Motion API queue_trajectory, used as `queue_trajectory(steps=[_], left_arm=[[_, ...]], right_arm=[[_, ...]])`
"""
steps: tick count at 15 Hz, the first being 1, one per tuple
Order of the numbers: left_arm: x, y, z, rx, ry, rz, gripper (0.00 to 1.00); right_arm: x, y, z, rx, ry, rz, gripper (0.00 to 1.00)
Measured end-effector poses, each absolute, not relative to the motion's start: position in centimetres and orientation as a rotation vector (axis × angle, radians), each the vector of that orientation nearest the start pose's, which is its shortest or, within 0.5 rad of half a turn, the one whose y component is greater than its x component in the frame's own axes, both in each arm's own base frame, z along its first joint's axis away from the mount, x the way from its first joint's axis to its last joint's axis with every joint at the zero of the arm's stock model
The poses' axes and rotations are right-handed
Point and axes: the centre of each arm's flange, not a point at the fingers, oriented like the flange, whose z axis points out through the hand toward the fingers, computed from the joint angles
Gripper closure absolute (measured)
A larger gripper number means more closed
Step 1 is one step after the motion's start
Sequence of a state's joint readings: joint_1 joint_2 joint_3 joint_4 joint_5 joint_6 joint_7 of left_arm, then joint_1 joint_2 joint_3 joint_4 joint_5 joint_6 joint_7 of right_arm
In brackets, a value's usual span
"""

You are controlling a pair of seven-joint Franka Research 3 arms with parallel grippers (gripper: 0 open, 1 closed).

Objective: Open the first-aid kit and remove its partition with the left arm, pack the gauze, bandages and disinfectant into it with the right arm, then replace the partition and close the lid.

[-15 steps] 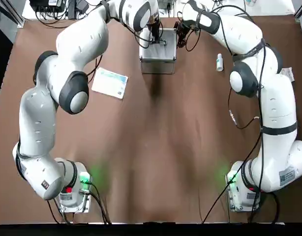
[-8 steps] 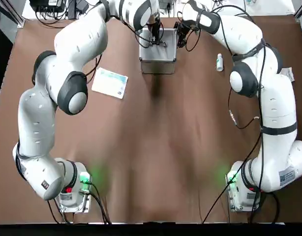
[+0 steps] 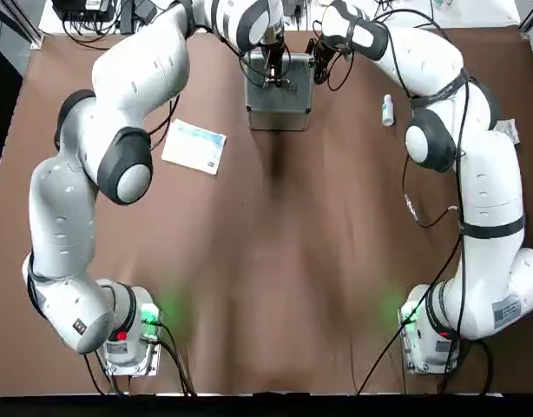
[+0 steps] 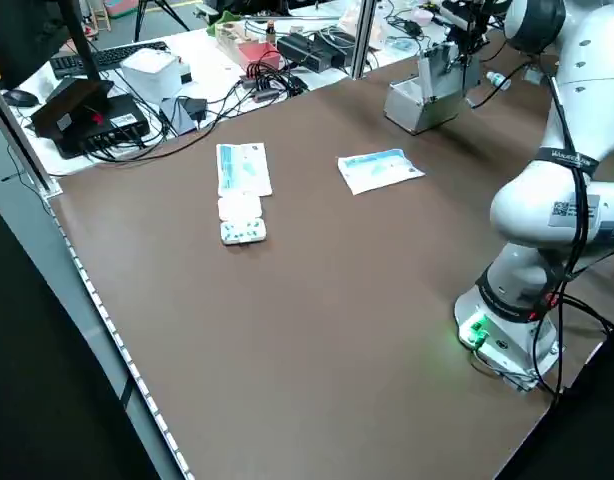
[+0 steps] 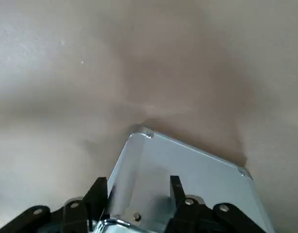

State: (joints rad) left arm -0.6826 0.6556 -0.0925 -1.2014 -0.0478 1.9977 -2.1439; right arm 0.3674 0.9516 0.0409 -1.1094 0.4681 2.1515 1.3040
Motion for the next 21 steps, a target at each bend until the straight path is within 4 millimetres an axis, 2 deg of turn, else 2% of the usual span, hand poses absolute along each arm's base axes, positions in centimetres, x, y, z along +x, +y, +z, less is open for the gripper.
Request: queue_trajectory(steps=[4,11,13,15,18,21], left_arm=[[53.9,-51.8,41.1,-2.486,-2.102,0.151,0.87],[53.5,-52.0,41.0,-2.483,-2.082,0.149,0.85],[52.4,-52.6,40.0,-2.483,-2.015,0.166,0.77],[51.2,-53.5,39.2,-2.484,-1.974,0.179,0.74],[50.6,-53.8,39.2,-2.479,-1.957,0.185,0.72],[49.9,-53.9,39.5,-2.467,-1.93,0.195,0.58]], right_arm=[[71.5,31.8,24.7,-2.315,1.513,0.38,0.41],[71.5,31.8,24.7,-2.315,1.513,0.38,0.41],[71.5,31.8,24.7,-2.314,1.514,0.379,0.41],[71.5,31.8,24.7,-2.314,1.514,0.379,0.41],[71.5,31.8,24.7,-2.314,1.514,0.379,0.41],[71.5,31.8,24.7,-2.314,1.514,0.379,0.41]])
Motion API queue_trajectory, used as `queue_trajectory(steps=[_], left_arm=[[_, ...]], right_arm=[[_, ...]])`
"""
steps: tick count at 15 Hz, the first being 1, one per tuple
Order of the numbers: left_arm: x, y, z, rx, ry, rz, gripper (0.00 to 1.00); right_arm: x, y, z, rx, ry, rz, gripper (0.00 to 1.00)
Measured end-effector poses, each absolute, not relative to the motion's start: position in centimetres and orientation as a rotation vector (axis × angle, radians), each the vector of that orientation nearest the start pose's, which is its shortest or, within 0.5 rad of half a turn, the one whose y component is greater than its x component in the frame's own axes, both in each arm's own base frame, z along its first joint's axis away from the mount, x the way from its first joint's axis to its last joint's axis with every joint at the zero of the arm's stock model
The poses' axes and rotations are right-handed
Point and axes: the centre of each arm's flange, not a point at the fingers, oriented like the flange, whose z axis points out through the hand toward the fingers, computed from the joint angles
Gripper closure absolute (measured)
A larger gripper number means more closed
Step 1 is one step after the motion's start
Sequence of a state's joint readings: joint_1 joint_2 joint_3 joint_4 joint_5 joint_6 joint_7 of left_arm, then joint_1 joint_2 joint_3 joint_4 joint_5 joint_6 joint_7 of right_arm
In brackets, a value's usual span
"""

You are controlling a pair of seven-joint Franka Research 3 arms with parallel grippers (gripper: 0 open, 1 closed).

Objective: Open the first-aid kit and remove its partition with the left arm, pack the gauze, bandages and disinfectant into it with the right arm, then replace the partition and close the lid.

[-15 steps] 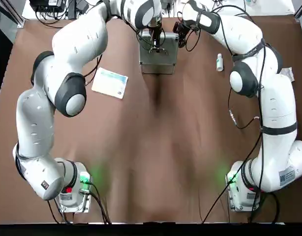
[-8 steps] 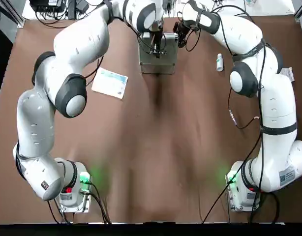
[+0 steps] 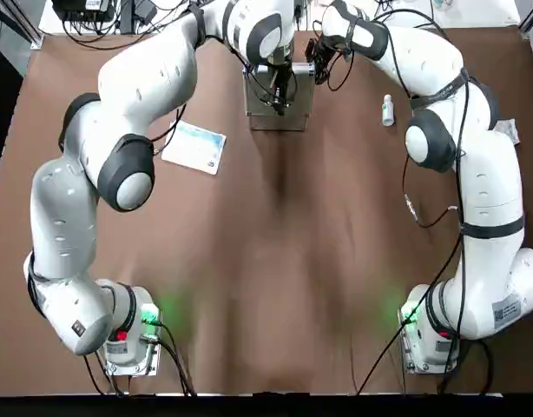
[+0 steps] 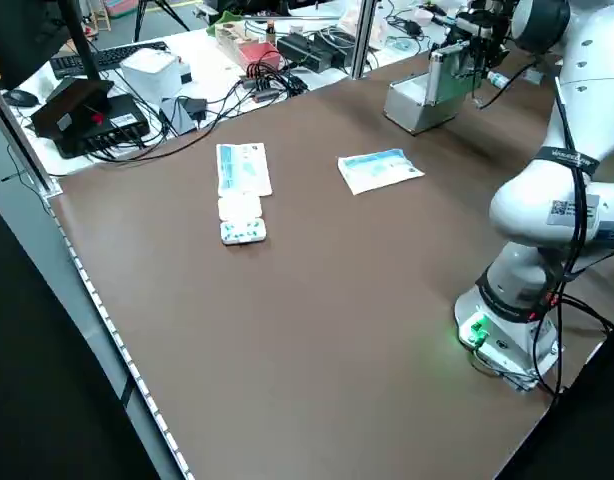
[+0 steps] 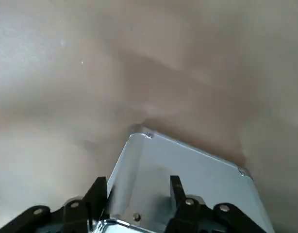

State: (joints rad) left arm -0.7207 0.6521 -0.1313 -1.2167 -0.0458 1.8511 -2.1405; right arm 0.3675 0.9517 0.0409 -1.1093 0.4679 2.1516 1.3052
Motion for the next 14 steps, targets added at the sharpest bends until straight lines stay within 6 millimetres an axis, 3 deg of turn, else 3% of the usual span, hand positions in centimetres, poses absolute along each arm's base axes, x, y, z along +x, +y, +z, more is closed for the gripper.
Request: queue_trajectory(steps=[2,3,5,8,14], left_arm=[[49.3,-54.1,39.5,-2.457,-1.914,0.205,0.44],[49.1,-54.2,39.6,-2.456,-1.909,0.208,0.44],[48.3,-54.3,40.0,-2.46,-1.891,0.215,0.32],[47.2,-54.2,41.0,-2.45,-1.858,0.221,0.22],[45.7,-53.6,44.6,-2.461,-1.832,0.216,0.15]], right_arm=[[71.5,31.8,24.7,-2.314,1.514,0.379,0.41],[71.5,31.8,24.7,-2.314,1.514,0.379,0.41],[71.5,31.8,24.7,-2.314,1.514,0.379,0.41],[71.5,31.8,24.7,-2.314,1.514,0.379,0.41],[71.5,31.8,24.7,-2.314,1.514,0.379,0.41]])
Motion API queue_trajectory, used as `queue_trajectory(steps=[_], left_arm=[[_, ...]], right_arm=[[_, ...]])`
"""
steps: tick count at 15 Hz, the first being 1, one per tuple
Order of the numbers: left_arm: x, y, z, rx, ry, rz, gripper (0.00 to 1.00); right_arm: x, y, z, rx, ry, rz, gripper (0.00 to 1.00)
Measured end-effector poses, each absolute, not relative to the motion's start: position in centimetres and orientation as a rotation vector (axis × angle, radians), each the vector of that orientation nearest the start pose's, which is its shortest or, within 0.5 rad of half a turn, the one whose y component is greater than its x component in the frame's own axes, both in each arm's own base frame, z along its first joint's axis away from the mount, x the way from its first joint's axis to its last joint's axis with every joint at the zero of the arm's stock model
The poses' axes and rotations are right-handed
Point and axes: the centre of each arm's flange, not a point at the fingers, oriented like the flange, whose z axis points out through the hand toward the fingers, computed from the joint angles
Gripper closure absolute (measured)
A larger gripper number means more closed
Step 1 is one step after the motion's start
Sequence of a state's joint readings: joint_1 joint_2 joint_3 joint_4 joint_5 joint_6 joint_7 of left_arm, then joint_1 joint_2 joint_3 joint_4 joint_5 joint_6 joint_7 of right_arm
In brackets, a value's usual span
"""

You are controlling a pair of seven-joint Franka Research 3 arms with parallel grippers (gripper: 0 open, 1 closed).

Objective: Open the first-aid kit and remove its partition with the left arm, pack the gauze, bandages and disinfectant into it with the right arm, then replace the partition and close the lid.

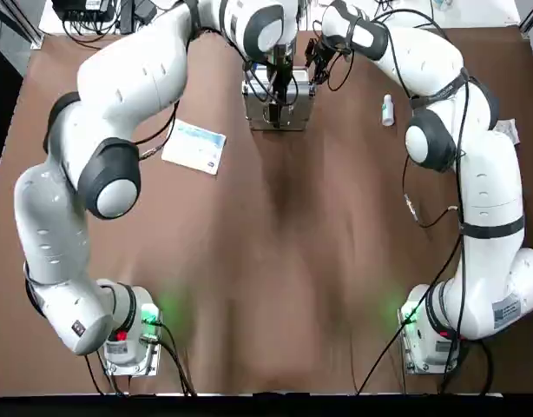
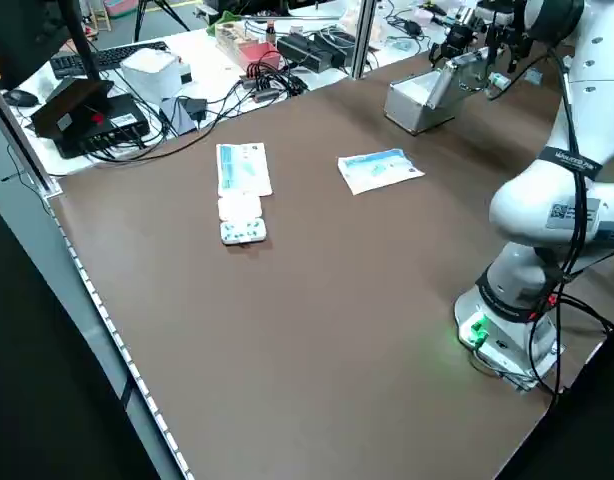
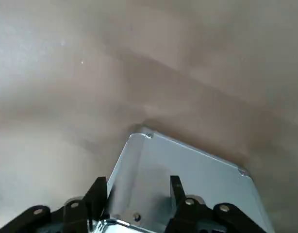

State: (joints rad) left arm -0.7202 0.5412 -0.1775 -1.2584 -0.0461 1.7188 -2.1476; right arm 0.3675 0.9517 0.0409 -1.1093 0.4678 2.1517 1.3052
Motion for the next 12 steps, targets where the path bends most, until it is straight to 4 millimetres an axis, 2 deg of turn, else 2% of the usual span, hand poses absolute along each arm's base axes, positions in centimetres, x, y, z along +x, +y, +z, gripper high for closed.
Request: queue_trajectory(steps=[4,6,8,9,12], left_arm=[[45.3,-52.0,49.6,-2.519,-1.822,0.197,0.12],[45.5,-50.9,51.4,-2.562,-1.789,0.185,0.0],[46.5,-49.6,52.5,-2.612,-1.752,0.175,0.0],[47.8,-48.1,53.2,-2.672,-1.688,0.167,0.0],[50.3,-45.5,53.8,-2.786,-1.543,0.152,0.0]], right_arm=[[71.5,31.8,24.7,-2.314,1.514,0.379,0.41],[71.5,31.8,24.7,-2.314,1.514,0.379,0.41],[71.5,31.8,24.7,-2.314,1.514,0.379,0.4],[71.5,31.8,24.7,-2.314,1.514,0.38,0.39],[71.5,31.8,24.7,-2.312,1.519,0.385,0.35]])
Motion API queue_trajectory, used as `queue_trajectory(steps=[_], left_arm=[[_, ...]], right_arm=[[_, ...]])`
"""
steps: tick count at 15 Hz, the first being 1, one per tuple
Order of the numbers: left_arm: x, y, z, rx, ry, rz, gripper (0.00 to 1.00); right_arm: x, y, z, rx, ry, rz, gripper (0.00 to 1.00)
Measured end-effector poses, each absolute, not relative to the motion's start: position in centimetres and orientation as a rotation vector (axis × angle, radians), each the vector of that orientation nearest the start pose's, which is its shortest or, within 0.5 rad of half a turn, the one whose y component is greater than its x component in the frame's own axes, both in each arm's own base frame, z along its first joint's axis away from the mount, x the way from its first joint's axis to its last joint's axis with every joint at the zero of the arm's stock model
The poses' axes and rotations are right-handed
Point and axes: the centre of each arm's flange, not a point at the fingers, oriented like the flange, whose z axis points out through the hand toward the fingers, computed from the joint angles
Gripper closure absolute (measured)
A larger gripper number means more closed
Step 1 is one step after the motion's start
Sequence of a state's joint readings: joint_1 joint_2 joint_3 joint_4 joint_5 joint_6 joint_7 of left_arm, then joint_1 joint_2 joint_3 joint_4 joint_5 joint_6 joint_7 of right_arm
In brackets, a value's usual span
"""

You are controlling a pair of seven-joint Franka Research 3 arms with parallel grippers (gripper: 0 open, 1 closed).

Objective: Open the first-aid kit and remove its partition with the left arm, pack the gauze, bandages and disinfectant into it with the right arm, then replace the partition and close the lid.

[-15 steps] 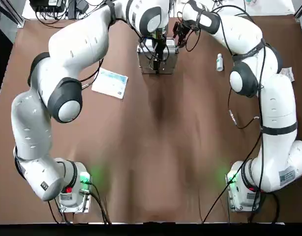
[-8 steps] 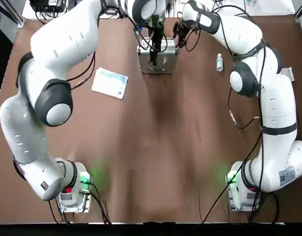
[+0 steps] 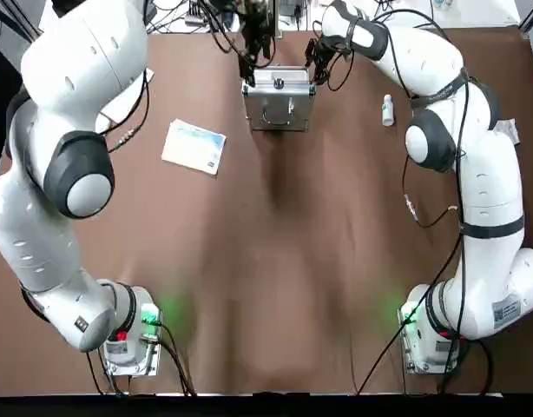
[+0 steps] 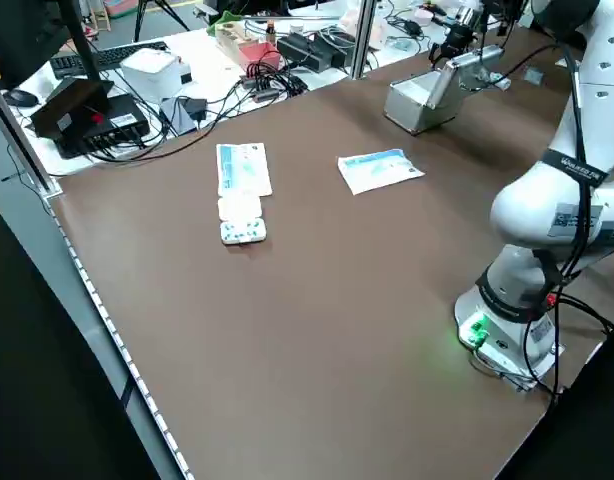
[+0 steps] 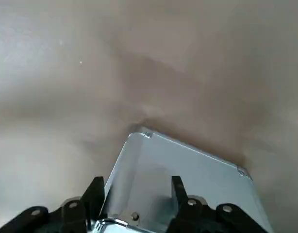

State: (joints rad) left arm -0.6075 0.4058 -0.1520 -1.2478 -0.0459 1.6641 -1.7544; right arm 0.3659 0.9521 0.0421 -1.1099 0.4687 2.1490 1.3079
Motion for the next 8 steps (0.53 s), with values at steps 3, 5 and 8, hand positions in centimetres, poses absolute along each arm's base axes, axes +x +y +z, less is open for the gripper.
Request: queue_trajectory(steps=[3,5,8], left_arm=[[52.4,-43.2,54.4,-2.902,-1.366,0.124,0.0],[53.2,-42.6,54.5,-2.99,-1.195,0.072,0.0],[53.8,-42.9,55.0,-3.138,-0.894,-0.021,0.0]], right_arm=[[71.6,31.6,24.7,-2.303,1.527,0.391,0.31],[71.9,31.1,24.9,-2.292,1.536,0.387,0.31],[72.6,30.1,25.7,-2.271,1.544,0.371,0.31]])
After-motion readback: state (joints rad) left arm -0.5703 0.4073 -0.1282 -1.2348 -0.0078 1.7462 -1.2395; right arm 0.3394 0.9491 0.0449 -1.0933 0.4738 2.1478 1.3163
